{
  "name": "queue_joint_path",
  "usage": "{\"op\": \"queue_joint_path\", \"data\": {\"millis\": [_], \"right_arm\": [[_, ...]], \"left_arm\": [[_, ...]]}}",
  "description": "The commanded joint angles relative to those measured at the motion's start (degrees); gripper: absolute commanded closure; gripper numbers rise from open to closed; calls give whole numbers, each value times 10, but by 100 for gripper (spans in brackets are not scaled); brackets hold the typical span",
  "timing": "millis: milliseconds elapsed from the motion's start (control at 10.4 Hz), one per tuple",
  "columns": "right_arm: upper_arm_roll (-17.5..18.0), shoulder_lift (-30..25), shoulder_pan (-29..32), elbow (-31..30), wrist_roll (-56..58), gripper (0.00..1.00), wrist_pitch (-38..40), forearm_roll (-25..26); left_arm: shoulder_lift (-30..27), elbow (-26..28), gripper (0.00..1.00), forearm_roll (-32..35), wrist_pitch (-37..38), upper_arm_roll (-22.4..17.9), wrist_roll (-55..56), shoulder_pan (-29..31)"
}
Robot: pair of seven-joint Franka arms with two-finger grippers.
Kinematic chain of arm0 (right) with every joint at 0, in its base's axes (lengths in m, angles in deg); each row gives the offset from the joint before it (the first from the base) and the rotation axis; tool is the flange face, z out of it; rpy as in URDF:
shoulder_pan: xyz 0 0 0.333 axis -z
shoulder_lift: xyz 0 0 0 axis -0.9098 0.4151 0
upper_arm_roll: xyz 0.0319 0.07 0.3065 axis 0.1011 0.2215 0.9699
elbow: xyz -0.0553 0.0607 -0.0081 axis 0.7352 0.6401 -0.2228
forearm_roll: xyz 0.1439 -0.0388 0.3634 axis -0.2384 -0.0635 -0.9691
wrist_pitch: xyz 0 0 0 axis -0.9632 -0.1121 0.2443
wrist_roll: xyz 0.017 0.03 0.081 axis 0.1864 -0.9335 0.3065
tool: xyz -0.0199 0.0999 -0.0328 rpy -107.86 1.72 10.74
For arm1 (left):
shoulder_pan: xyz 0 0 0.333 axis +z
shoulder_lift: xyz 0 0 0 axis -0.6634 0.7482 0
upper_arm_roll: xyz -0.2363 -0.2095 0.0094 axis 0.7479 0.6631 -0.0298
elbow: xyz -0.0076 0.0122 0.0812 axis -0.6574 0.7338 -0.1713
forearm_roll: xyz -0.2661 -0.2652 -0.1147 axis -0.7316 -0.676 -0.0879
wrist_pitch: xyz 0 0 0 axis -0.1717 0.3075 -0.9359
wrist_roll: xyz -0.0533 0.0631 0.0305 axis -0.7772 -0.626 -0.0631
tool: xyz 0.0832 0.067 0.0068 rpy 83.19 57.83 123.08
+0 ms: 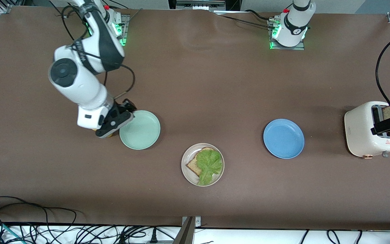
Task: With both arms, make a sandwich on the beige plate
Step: 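Raise the right gripper and move it toward the mustard bottle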
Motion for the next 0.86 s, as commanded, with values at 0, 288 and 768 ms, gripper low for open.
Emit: {"op": "queue_joint_path", "data": {"millis": [0, 288, 768], "right_arm": [[34, -13, 109, -16, 211, 0, 35, -74], [33, 14, 185, -4, 382, 0, 70, -107], [29, 91, 278, 13, 647, 0, 100, -208]], "left_arm": [[-6, 8, 0, 2, 1, 2, -12, 2], [-6, 8, 0, 2, 1, 2, -12, 1], [-7, 8, 0, 2, 1, 2, -9, 0]]}}
